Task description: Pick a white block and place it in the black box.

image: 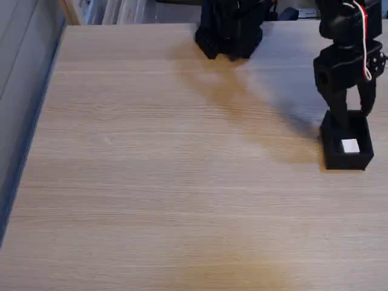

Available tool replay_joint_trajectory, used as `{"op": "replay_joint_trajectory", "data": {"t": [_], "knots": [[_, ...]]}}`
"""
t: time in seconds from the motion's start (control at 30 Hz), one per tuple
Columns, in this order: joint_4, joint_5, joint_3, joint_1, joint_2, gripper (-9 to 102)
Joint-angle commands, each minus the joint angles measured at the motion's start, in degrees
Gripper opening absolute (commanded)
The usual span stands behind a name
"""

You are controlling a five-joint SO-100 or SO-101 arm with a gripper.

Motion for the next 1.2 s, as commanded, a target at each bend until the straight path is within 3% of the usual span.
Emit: {"op": "replay_joint_trajectory", "data": {"t": [0.0, 0.67, 0.93, 1.17], "knots": [[0.18, 0.53, 2.02, 1.32, 5.98, 0], [-3.87, -11.78, 51.06, 15.82, 48.34, 0], [-0.7, -17.67, 68.73, 22.59, 68.38, 0], [5.1, -19.07, 74.97, 26.37, 76.9, 0]]}}
